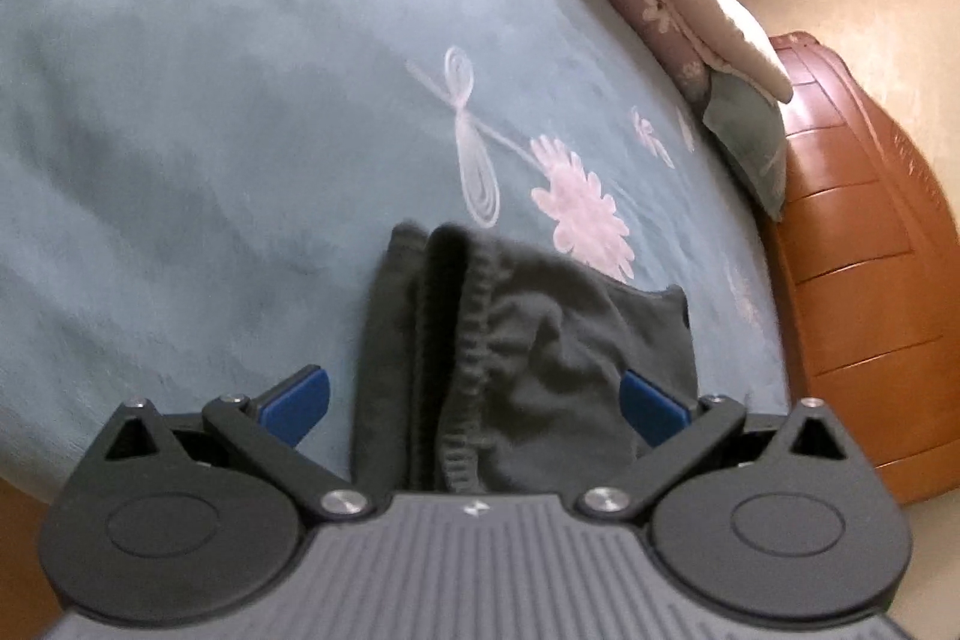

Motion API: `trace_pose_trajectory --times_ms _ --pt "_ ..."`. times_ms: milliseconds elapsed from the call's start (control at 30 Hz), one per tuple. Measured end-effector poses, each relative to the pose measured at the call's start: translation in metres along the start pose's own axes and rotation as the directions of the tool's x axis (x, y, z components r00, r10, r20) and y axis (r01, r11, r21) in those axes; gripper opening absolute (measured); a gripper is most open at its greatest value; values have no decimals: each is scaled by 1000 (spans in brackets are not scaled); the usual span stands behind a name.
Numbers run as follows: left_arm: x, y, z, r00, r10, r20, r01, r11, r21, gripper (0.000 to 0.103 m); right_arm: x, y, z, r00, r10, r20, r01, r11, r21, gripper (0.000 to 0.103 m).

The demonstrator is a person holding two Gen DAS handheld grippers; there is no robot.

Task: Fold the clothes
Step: 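Push the sides of the folded sweatpants bundle inward with both tools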

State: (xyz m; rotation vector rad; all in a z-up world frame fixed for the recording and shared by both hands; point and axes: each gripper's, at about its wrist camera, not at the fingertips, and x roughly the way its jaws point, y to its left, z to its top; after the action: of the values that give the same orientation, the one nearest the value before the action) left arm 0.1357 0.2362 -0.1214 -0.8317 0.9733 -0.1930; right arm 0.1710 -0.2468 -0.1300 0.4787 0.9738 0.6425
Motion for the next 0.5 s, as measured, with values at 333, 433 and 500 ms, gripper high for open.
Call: trace_pose_trajectory --times_ms 333,433,500 --pt "34 5 17 992 -121 -47 119 992 -41 102 8 -9 8 998 67 13 -67 995 68 103" --pt "42 4 25 988 -147 -45 145 988 -43 102 12 -12 11 996 82 25 -83 993 86 103" --pt "43 7 27 984 -172 -45 169 984 -58 102 13 -13 12 995 91 35 -94 991 94 103"
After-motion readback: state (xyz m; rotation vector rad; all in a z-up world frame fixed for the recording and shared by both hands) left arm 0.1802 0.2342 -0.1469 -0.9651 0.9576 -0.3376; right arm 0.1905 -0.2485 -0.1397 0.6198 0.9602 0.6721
